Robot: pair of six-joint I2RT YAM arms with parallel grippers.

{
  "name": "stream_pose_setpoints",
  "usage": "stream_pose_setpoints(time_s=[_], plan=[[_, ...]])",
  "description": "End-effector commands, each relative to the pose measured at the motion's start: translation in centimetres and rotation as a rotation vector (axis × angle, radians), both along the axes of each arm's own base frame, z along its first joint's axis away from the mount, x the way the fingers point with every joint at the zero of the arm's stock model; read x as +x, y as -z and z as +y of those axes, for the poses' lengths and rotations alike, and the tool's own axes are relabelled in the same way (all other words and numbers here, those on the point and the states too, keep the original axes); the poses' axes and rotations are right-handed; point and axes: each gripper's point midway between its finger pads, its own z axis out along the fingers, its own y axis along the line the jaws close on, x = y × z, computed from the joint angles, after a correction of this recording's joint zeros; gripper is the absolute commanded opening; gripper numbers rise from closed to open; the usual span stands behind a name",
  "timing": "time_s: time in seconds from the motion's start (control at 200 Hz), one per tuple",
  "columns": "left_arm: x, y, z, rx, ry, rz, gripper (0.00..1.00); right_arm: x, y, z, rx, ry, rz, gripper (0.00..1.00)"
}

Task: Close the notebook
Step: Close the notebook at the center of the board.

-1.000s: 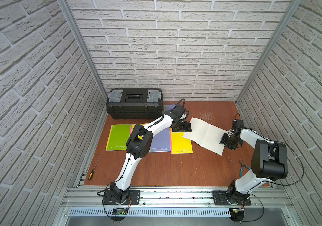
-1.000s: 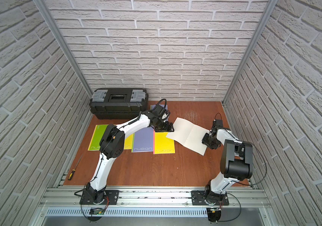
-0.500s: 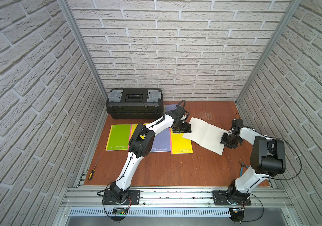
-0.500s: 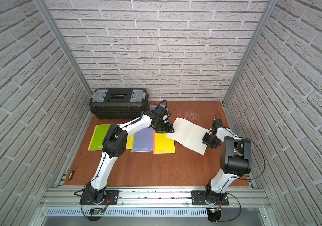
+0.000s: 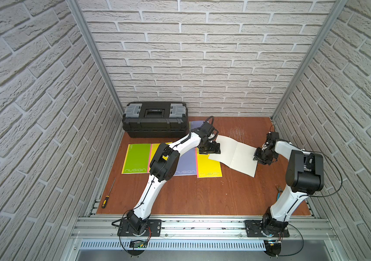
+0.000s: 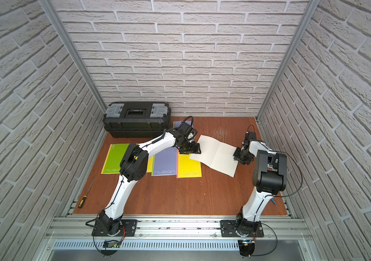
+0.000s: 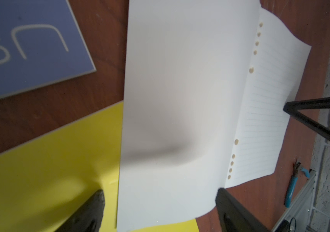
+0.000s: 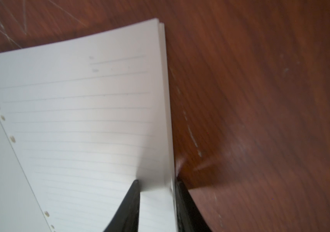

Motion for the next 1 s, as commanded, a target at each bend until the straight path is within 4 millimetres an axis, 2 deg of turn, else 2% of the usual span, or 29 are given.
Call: stream_pose_setpoints(time_s=[0.0, 0.195, 0.345, 0.99], plan=[[-0.1, 0.6, -0.3, 0.002, 0.018, 0.02, 0.87, -0.6, 1.4, 0.2, 0.02, -0.01, 0.035, 0.31], [-0.8, 0.8, -1.8, -0.04, 0.06, 0.046, 0.87, -0.7, 1.1, 0.5, 0.03, -0.018, 0.018, 0.31], [-1.1, -0.1, -3.0, -0.1, 0.084, 0.051, 0.87, -0.7, 1.0, 0.9, 0.048, -0.019, 0.007, 0.31], [-2.2, -6.9, -7.5, -0.376, 0.147, -0.009, 0.87, -0.4, 0.8, 1.8, 0.091, -0.041, -0.028, 0.31]])
